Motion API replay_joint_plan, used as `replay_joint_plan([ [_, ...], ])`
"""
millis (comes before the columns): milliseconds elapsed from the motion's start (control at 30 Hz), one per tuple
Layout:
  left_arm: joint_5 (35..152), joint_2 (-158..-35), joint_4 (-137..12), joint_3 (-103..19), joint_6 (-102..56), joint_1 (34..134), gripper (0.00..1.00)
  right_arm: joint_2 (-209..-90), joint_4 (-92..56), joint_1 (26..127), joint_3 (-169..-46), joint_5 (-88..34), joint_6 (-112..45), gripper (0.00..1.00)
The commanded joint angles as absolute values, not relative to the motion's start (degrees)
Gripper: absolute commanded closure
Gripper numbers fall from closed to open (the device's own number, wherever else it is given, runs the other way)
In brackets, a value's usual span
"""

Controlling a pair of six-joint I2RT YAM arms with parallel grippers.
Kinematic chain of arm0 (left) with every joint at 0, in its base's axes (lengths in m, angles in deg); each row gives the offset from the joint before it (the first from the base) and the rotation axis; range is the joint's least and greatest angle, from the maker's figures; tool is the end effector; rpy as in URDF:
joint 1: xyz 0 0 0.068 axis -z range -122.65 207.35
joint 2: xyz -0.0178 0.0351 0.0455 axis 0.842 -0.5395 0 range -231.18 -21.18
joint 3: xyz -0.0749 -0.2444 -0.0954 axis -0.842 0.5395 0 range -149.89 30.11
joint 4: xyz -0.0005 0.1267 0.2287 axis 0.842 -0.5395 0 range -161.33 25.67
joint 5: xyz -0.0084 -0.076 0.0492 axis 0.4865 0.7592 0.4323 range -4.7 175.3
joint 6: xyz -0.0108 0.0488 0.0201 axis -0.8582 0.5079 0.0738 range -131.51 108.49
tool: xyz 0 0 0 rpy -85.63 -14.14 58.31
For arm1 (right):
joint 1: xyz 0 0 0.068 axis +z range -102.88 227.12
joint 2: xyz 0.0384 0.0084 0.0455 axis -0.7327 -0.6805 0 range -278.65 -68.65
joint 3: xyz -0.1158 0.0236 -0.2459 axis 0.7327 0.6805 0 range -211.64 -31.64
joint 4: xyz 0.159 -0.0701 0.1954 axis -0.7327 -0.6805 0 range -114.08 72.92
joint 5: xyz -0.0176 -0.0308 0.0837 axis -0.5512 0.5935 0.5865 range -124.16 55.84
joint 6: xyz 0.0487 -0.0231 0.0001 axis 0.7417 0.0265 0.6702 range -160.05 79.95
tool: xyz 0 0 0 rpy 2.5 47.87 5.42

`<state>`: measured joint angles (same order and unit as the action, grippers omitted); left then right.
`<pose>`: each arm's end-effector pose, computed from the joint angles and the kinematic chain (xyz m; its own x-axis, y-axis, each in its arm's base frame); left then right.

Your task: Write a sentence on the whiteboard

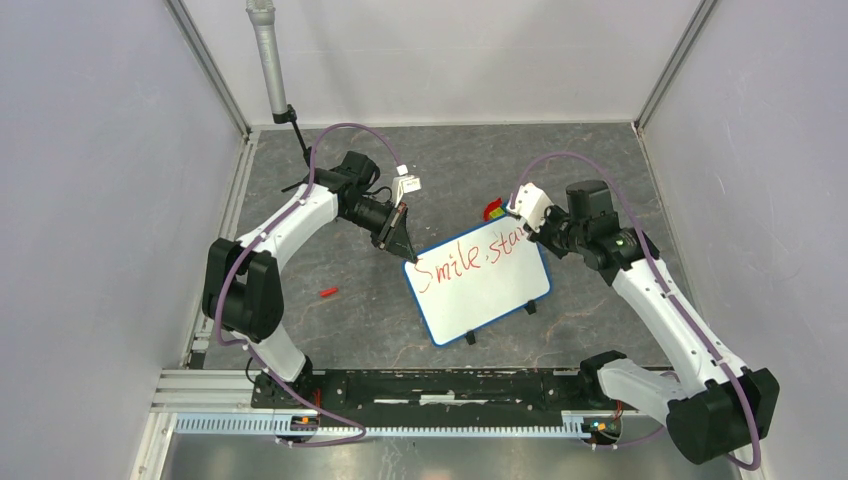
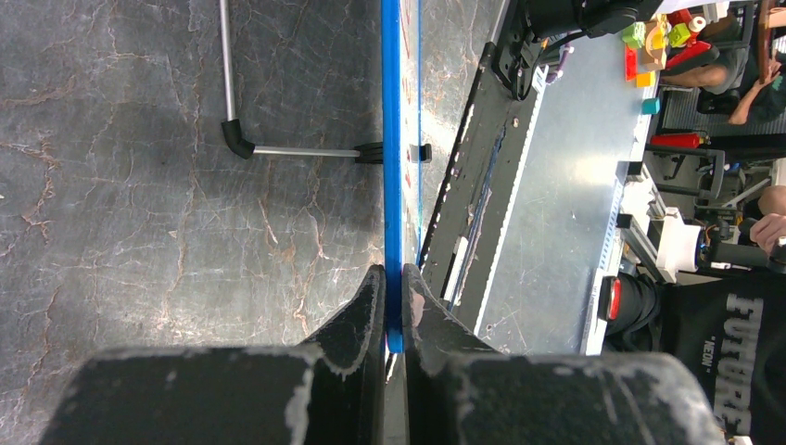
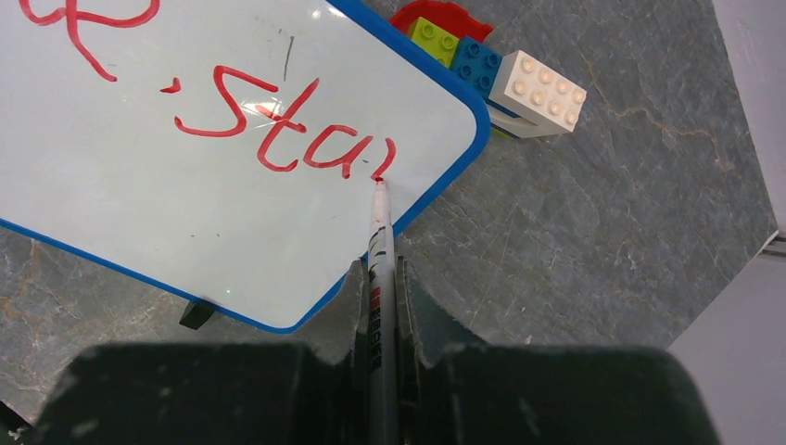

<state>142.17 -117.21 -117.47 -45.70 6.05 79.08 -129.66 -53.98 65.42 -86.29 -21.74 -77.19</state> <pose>0.2910 -0.1480 0.2582 -0.7204 0.4646 -0.5150 0.6737 0.2925 -0.6786 0.2078 0.0768 0.3024 -0.2438 -0.7017 -0.6695 -0.7559 0.5700 -0.3221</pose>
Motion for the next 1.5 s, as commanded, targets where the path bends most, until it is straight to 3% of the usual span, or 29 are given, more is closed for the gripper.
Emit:
replay_joint_plan([
  [0, 142.52, -117.81, -117.50, -47.19, 8.50, 79.28, 0.98, -130.59, -51.09, 65.03, -88.90, -23.97, -77.03, 1.00],
  [1100, 142.54, -118.08, -117.50, -47.42, 8.58, 79.24, 0.98, -128.79, -56.90, 64.82, -84.34, -20.29, -79.58, 1.00],
  [1467, 142.52, -118.27, -117.50, -47.24, 8.87, 79.27, 0.98, -130.59, -58.91, 65.05, -87.30, -12.71, -78.22, 1.00],
])
